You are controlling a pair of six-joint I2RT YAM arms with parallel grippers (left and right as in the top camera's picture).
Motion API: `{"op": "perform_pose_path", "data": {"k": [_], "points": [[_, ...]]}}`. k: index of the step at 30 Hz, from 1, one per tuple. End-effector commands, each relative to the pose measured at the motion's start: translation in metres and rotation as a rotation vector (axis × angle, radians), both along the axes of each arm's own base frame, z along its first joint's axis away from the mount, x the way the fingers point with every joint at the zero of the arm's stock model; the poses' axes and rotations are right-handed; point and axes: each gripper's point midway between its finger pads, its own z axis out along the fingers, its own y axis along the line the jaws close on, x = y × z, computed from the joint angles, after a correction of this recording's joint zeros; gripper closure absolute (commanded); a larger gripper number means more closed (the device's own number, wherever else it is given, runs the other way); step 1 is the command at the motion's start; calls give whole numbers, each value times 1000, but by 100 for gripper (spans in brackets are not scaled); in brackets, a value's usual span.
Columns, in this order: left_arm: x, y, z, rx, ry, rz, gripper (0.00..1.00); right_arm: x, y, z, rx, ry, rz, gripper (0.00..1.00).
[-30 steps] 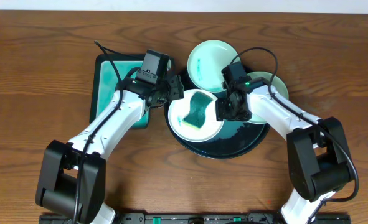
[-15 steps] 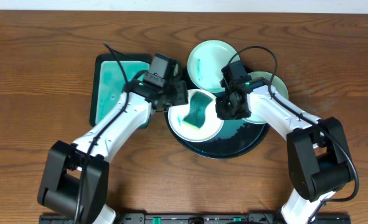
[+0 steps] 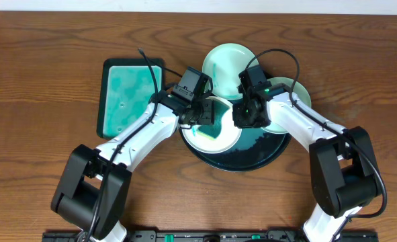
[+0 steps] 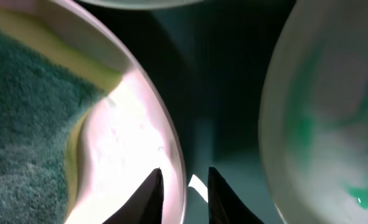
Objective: Clean dirty plates on tray and stack at the side
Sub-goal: 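Scrub the white plate with the sponge in the left gripper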
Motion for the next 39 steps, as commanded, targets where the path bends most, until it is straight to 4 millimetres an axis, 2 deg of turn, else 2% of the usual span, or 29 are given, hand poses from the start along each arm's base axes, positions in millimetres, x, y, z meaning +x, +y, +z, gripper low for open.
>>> {"op": "perform_pose_path", "data": {"k": [1,5,11,14,16,23,27,29,39], "points": [[0,0,-2,22,-19,-67,45,5,-1,-5,-11,-9,2,79],[-1,1,-2,25,-15,-68,45,7,-1,-6,-11,-14,1,80],[-2,1,-3,30,-19,-88,45,8,-9,-13,-53,-12,-8,91],[-3,1,-3,35,-19,-98,45,7,-9,-16,-55,-5,-7,93],[-3,1,-3,37,-19,-103,45,7,-9,-17,-56,-4,-8,99],[-7,0,-7,37,-3,-123,45,8,-8,-17,-54,-9,-8,99],[-14,-9,-6,-6,11,-182,44,10,-8,-16,-51,-16,-8,99],[-17,-13,-5,-21,15,-203,40,11,-7,-16,-49,-19,-8,99],[-35,-28,-7,15,-9,-347,39,12,-7,-16,-47,-26,-9,99]]}}
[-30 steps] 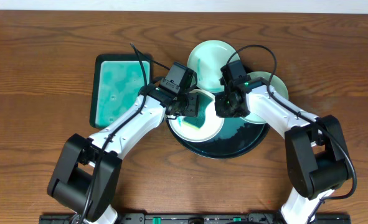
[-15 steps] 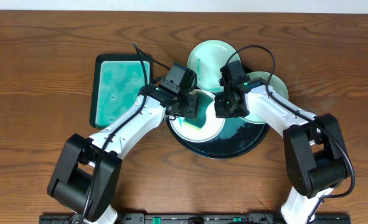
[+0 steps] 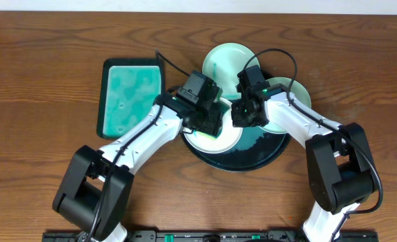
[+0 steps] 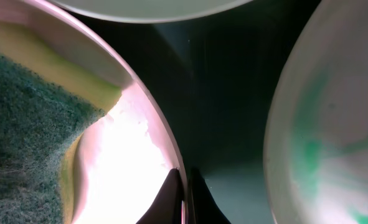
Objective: Clean dirty plates on tray and stack at the side
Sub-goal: 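Scrub the white plate with the sponge in the left gripper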
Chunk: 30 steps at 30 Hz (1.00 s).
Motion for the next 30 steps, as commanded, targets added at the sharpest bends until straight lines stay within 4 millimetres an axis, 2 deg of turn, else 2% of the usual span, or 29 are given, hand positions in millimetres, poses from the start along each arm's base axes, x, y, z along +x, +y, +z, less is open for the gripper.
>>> {"op": "perform_pose_path", "data": {"k": [1,6,11,19,23,28,30], "points": [[-7,-7,-6,17,-6,-73,39,5,-7,-7,-36,-8,-14,99],[0,11,-13,115,-41,-30,39,6,-7,-7,-36,-9,-14,99],[-5,15,-21,131,-27,-30,39,5,-7,-7,-36,-9,-14,99],[-1,0,-20,104,-74,-53,39,7,-6,-7,-32,-16,-14,99],[9,0,-33,139,-110,-37,39,7,-6,-7,-33,-15,-14,99],[11,-2,-57,156,-84,-40,43,6,-7,-7,-35,-10,-13,99],[13,-3,-60,154,-86,-39,51,6,-7,-7,-35,-11,-13,99]]}}
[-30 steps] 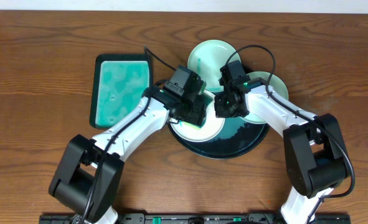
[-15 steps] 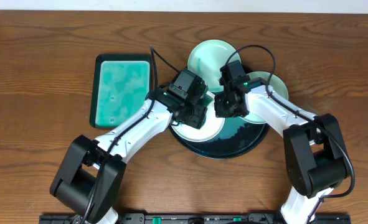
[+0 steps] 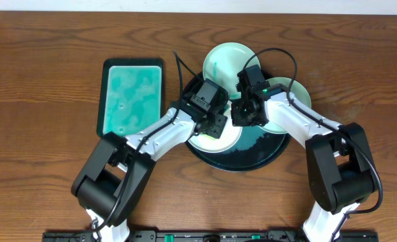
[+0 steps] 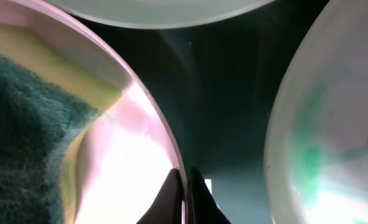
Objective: Clean dirty plates on tray and stack at the side
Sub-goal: 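Scrub the white plate with the sponge in the left gripper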
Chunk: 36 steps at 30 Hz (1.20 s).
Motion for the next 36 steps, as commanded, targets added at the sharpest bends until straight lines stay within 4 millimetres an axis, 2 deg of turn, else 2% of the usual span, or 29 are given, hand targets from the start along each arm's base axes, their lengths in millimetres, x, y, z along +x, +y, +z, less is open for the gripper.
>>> {"op": "perform_pose_path", "data": {"k": [1,2,6,8,9,10,14,20,23,26,28,29,32,36], "points": [[-2,4,-13,25,8,-5,56,3,-7,-8,-38,2,-14,99],[-1,4,-12,23,4,-5,61,3,-7,-8,-38,2,-14,99],[1,3,-11,17,-5,-4,69,3,-8,-8,-38,2,-13,99],[2,3,-11,21,-8,-1,78,3,-8,-8,-39,3,-13,99],[3,5,-12,27,-10,11,88,2,-8,-8,-39,4,-14,99],[5,8,-12,39,-15,40,92,2,-8,-8,-39,4,-13,99],[16,28,-13,108,-47,179,93,2,-8,-8,-40,5,-13,99],[26,82,-17,223,-45,463,93,-1,-9,-9,-45,16,-13,99],[28,100,-18,224,-11,556,93,-1,-9,-9,-45,16,-14,99],[34,110,-10,208,-19,593,93,0,-9,-9,-44,15,-14,99],[40,111,4,182,-42,605,92,0,-9,-9,-44,15,-14,99],[43,108,23,145,-75,607,93,0,-9,-9,-45,16,-14,99],[37,85,46,19,-52,561,93,0,-9,-9,-44,16,-14,99],[15,45,50,-146,93,471,93,0,-9,-9,-43,17,-22,99]]}}
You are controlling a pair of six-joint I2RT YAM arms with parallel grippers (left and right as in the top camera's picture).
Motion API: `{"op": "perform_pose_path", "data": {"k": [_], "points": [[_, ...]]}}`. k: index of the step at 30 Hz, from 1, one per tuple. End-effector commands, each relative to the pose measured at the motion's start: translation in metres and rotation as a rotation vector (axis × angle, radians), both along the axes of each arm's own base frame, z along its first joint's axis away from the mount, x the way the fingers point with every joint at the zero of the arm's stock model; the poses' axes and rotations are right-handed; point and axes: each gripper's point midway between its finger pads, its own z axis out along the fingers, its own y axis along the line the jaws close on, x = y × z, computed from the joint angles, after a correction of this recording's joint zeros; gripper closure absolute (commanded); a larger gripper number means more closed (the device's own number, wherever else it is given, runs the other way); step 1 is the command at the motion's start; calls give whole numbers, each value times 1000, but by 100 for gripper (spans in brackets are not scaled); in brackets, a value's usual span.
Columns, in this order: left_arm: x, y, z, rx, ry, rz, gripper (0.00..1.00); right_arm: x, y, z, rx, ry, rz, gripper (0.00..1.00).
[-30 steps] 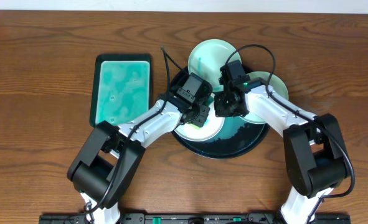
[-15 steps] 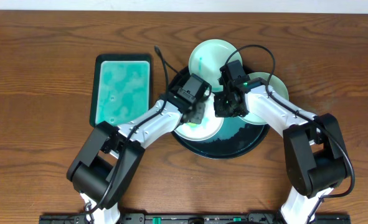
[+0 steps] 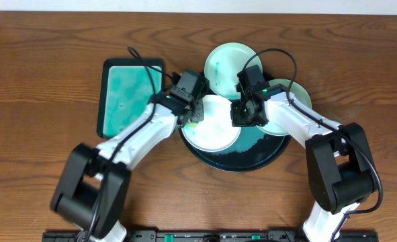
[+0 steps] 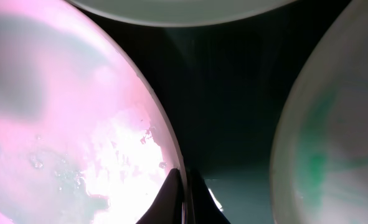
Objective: Clean dirty plates on tray and stack at the side
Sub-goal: 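Scrub the white plate with the sponge in the left gripper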
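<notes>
A dark round tray point(image 3: 252, 153) holds three pale plates. The front-left plate point(image 3: 217, 126) looks wet and foamy in the right wrist view point(image 4: 65, 124). My right gripper point(image 3: 242, 119) is shut on that plate's right rim point(image 4: 185, 198), one finger on each side of it. My left gripper point(image 3: 193, 114) sits over the same plate's left edge, shut on a sponge point(image 3: 197, 121) of which only a yellowish sliver shows. The back plate point(image 3: 226, 62) and the right plate point(image 3: 294, 94), which has green smears point(image 4: 320, 162), are untouched.
A rectangular tray of green soapy liquid point(image 3: 127, 94) lies to the left of the round tray, close to my left arm. Brown wooden table point(image 3: 43, 60) surrounds both trays. The dark tray floor point(image 4: 227, 81) shows between the plates.
My left gripper and the sponge have moved from the middle of the front-left plate to its left edge. The sponge no longer shows in the right wrist view. My right gripper still pinches the rim.
At first my right gripper stood open around the front-left plate's rim, with the sponge on the plate's left part. Then it was shut on the rim, and the sponge sat further toward the plate's middle. Now the sponge is back at the left edge and the plate is foamy.
</notes>
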Motion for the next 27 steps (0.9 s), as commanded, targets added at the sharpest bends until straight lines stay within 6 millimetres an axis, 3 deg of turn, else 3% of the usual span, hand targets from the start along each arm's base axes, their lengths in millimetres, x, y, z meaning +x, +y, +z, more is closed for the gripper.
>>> {"op": "perform_pose_path", "data": {"k": [1,6,9,11,15,21,27], "points": [[-23,-33,6,-181,99,-52,93,2,-10,-8,-52,5,-24,99],[-48,-41,-28,-169,204,-44,93,2,-10,-9,-53,6,-24,99],[-53,-39,-48,-148,219,-46,93,2,-11,-8,-53,5,-24,99],[-52,-33,-58,-115,209,-30,93,2,-11,-9,-53,6,-24,99],[-43,-1,-72,56,160,43,93,2,-11,-9,-53,6,-23,99],[-26,52,-61,328,23,154,93,2,-11,-8,-53,5,-24,99],[-8,43,-18,254,-88,178,93,2,-10,-8,-52,3,-22,99]]}}
